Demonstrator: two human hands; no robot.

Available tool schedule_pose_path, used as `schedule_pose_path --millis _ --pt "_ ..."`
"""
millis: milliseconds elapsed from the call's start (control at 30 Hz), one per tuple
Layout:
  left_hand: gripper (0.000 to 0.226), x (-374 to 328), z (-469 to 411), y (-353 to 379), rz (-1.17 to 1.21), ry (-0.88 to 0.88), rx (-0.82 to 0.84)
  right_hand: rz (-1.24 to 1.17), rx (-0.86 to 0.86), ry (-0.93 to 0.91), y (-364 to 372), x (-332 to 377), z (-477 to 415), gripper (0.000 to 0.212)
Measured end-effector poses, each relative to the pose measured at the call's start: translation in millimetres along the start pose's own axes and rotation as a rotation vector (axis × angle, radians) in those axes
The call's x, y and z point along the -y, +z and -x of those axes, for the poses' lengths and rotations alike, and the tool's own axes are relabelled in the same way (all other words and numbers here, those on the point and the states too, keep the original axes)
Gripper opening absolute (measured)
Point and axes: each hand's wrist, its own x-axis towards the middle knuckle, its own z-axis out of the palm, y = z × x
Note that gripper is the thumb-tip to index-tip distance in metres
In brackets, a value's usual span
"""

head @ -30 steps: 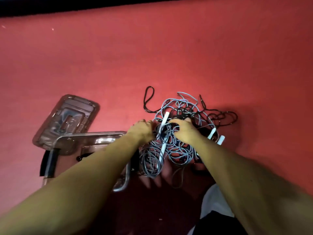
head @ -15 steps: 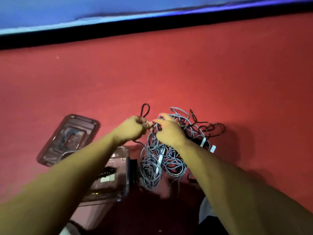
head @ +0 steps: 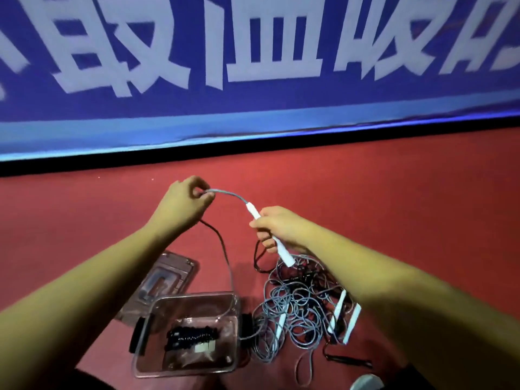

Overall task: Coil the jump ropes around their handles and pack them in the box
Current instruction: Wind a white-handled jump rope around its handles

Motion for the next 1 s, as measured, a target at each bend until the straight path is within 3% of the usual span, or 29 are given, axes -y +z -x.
schedule_pose_path --millis 67,100,200,300,433,567,633,733,800,900,1000 --pt "0.020 1 13 -12 0.043 -0.058 -0.173 -0.129 -0.007 -0.081 11 18 18 0.006" --pt "0.028 1 19 -17 0.127 -0.092 -0.183 -0.161 -0.003 -0.120 17 24 26 0.006" --pt "0.058 -5 41 -22 0.443 -0.161 0.122 -0.122 0.052 -0.139 32 28 40 0.014" --pt "0.044 1 53 -13 0.459 -0.166 0.251 -0.080 0.024 -0.137 53 27 37 0.007" --pt "0.034 16 47 -9 0.561 -0.189 0.368 -0.086 0.044 -0.145 77 27 22 0.018" --pt "0.024 18 37 -17 0.660 -0.174 0.068 0.093 0.055 -0.211 68 38 10 0.005" --pt "0.024 18 33 -27 0.649 -0.104 0.056 0.126 -0.064 -0.235 56 44 3 0.022" --pt "0.019 19 41 -39 0.734 -0.018 0.342 0.319 -0.244 -0.337 36 46 -6 0.060" --pt "0.016 17 50 -42 0.951 -0.026 0.529 0.308 -0.075 -0.412 37 44 -5 0.073" --pt "0.014 15 53 -45 1.163 0.004 0.606 0.026 0.239 -0.368 52 34 -5 0.058" --pt "0.012 19 49 -49 1.156 -0.022 0.547 -0.050 0.282 -0.291 53 27 -4 0.018"
